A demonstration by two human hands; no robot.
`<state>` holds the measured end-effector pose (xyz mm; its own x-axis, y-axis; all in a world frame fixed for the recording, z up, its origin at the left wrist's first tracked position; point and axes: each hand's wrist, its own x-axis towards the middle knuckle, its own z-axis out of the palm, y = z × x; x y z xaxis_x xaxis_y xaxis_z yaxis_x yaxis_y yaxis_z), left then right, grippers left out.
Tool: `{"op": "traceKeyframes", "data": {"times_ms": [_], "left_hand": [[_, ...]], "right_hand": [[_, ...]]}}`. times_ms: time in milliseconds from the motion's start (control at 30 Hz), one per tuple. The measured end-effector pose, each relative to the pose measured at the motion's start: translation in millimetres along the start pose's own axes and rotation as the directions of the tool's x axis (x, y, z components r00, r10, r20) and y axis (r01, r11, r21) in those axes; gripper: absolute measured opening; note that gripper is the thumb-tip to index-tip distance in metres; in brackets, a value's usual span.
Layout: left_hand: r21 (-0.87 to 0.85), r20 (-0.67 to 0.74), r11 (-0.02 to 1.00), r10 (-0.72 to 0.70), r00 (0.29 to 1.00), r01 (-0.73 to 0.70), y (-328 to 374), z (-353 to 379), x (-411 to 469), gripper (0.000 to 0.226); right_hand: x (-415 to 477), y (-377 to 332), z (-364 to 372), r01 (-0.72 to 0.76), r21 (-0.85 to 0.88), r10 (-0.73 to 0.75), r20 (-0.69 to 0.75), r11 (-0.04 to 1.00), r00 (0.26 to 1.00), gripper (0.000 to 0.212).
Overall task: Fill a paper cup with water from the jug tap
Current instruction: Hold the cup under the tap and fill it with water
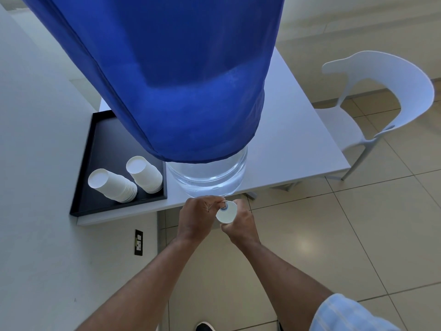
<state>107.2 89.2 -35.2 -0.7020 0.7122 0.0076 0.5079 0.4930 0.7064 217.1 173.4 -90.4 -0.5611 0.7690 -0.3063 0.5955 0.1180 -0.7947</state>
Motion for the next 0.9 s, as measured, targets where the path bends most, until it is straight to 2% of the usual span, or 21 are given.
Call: {"op": "traceKeyframes", "data": {"times_ms": [667,900], "left_hand": [[0.042,-0.039,0.998,0.057,0.998,-0.055,-0.3,-0.4,-5.0,0.012],[0.017,-0.036,1.0,-0.002,0.999,0.003,0.5,1.2,-5.7,0.012]], "right_hand": [[0.7,5.8,-3.3,0.035,0.03,-0.034,-0.012,0.999,0.999,0.052],[1.9,7.1,-3.9,0.06,0.028,-0.061,0.005,0.998,0.998,0.044]]}}
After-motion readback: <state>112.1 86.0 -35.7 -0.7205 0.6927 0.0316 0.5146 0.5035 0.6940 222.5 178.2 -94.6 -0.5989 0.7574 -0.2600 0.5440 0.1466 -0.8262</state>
